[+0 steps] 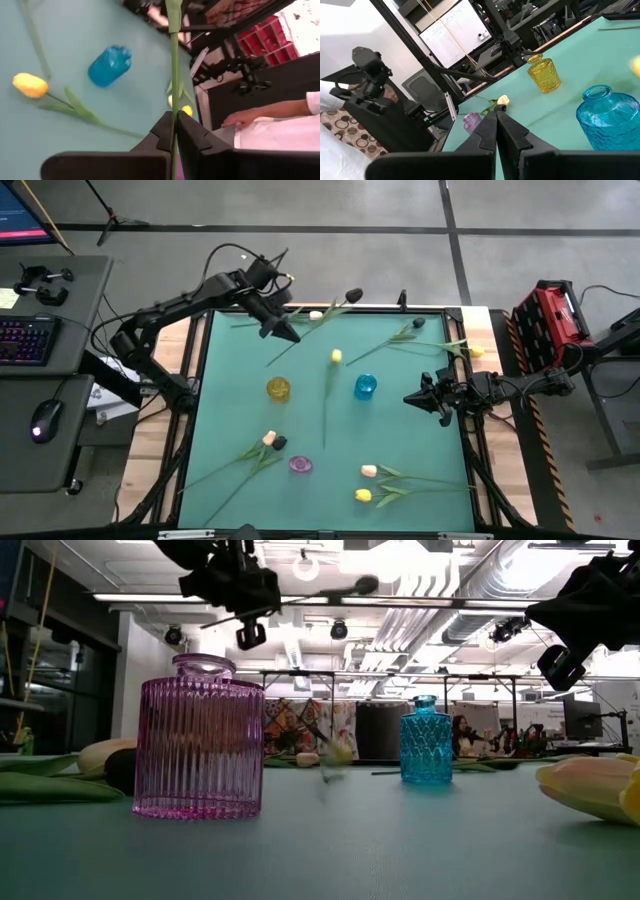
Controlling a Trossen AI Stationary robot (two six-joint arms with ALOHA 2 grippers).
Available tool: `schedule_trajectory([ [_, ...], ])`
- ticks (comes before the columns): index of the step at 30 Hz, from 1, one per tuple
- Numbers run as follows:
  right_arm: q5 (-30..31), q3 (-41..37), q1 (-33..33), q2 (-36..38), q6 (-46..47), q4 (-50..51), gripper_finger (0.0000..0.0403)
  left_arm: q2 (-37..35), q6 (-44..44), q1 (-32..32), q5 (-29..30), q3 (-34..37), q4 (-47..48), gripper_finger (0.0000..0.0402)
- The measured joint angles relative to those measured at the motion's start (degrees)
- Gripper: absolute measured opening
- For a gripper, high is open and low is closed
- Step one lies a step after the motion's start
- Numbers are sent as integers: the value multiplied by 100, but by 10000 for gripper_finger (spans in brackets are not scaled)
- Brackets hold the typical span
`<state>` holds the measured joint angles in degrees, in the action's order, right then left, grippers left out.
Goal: Sort flowers into vase by color
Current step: Put the top left black tulip flower into the yellow vase
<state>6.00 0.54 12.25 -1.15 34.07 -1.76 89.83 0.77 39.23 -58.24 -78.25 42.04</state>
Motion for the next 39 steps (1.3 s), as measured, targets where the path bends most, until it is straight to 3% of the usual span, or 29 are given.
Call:
schedule_trajectory([
  [4, 0, 1, 2, -2, -1, 0, 0, -351, -130, -139, 72, 1, -485, 0],
  [9, 0, 0, 0, -1, 0, 0, 0, -1065, -378, -843, 915, 453, -1695, 0],
  [13, 0, 1, 0, 0, 1, 0, 0, -1819, -1483, -1444, 2031, 1850, -3931, 0],
  [18, 0, 1, 2, -1, 0, 0, 0, -2758, -2986, -1977, 3985, 4107, -7043, 0],
  [21, 0, 1, 1, 0, -1, 0, 0, -3177, -3262, -2233, 5188, 5145, -8249, 0],
  [24, 0, 1, 2, 0, -1, 0, 0, -3541, -2836, -2467, 6183, 5771, -8316, 0],
  [26, 0, 1, 2, -1, -1, 0, 0, -3689, -2546, -2599, 6531, 6032, -8279, 0],
  [33, 0, -1, 0, 0, -1, 0, 0, -3776, -2406, -2953, 7210, 6274, -7849, 0],
  [39, 0, 0, 2, -2, 0, 0, 0, -3782, -2058, -3181, 7250, 6278, -7669, 0],
])
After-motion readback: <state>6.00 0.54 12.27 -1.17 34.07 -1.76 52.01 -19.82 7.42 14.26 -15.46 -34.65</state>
